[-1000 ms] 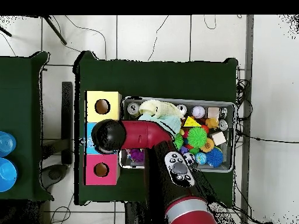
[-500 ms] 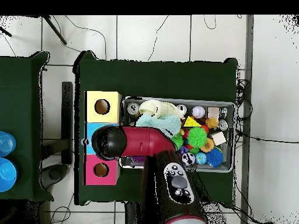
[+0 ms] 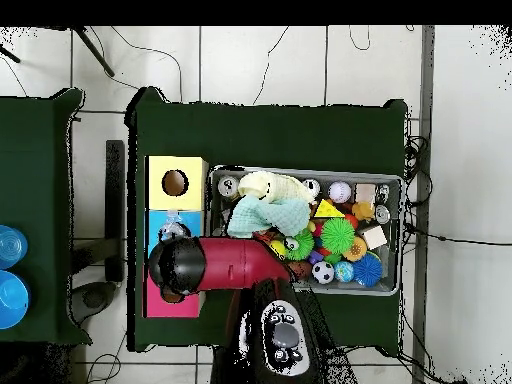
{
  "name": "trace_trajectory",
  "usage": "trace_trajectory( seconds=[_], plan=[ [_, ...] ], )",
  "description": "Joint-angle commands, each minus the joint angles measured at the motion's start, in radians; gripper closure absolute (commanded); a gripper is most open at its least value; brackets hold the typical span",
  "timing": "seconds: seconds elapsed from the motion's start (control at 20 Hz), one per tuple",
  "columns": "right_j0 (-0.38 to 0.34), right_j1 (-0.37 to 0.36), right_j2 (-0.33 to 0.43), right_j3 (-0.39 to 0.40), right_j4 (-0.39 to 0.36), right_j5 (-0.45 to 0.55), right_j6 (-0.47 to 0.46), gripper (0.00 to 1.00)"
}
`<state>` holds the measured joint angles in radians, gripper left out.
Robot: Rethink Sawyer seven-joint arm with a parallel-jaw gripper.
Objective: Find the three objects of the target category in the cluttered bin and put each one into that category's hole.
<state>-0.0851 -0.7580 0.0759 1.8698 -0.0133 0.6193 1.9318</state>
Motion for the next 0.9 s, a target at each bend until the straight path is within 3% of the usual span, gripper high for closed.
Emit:
trace_trajectory(
  seconds=[0.05, 0.35, 0.9],
  plan=[
    [0.044, 0.036, -0.068, 0.059, -0.037, 0.013, 0.191, 1.0],
    [0.059, 0.036, -0.09, 0.057, -0.014, 0.013, 0.169, 1.0],
    [-0.007, -0.033, -0.078, 0.068, 0.012, 0.107, 0.093, 1.0]
  ],
)
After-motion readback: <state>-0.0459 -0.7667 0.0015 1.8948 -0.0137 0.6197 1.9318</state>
